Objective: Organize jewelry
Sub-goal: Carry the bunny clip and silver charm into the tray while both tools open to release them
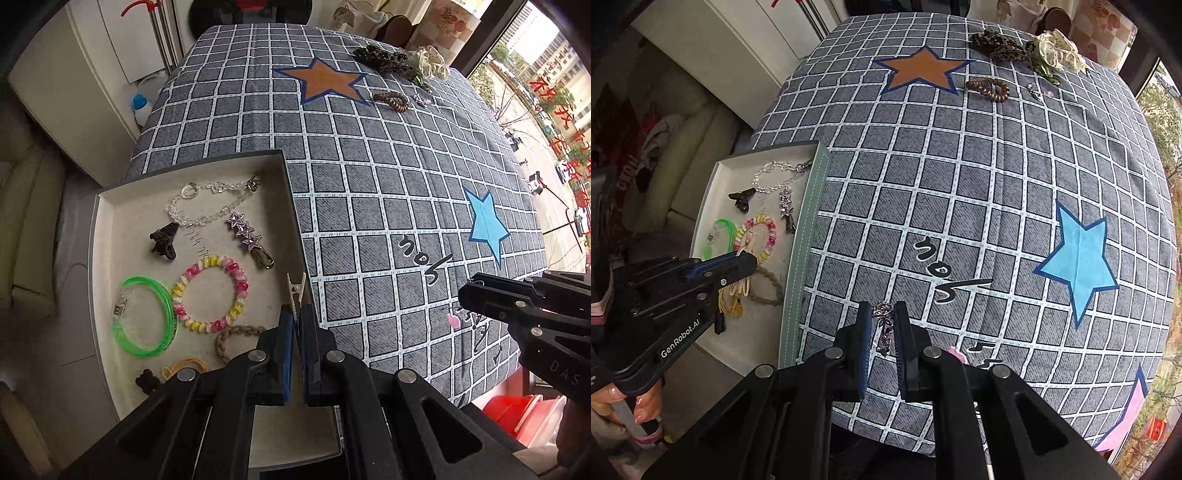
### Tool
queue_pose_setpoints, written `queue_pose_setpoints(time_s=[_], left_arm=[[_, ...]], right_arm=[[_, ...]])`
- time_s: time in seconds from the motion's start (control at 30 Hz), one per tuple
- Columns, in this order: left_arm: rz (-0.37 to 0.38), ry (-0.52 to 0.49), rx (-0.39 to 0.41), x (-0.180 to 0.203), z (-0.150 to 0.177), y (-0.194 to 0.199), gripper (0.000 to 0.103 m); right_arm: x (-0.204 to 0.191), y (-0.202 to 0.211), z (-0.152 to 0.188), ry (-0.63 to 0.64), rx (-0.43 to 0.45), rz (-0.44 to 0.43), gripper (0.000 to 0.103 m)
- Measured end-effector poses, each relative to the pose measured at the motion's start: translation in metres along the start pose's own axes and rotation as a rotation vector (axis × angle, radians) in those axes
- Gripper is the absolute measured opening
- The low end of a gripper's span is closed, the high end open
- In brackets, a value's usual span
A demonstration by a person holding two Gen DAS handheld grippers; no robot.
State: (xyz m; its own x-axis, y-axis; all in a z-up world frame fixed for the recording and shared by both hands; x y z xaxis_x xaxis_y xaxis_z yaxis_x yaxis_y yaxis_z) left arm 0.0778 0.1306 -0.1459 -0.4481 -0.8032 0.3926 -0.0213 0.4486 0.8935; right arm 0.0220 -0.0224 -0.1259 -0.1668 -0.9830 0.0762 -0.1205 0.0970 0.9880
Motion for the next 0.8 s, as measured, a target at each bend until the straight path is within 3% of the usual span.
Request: queue_pose_setpoints(time_s=[0.43, 0.8], left_arm=[[-0.038, 0.222, 0.045, -0.077, 0.051, 0.025, 0.010], [-0.031, 0.253, 0.010, -0.081, 0.066, -0.001, 0.010]], right_arm=[[-0.086, 0.003, -0.021, 0.183, -0.002, -0.085, 0.013], [-0.125, -0.029, -0.032, 0.262, -0.066, -0.099, 0.013]])
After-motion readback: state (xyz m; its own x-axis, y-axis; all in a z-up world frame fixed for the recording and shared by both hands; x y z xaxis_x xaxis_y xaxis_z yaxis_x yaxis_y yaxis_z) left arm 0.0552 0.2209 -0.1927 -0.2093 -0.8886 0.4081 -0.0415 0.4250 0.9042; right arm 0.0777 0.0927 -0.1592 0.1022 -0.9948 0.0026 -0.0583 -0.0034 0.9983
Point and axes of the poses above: each gripper's, at about its wrist camera, not at the fingertips, and y roughly against the way its jaws point, x to its right, z to its underside, the point moved 1 cm from there along -y, roughly the way its jaws point, and after that the axes turned 15 degrees about z, right-handed, at the moved point
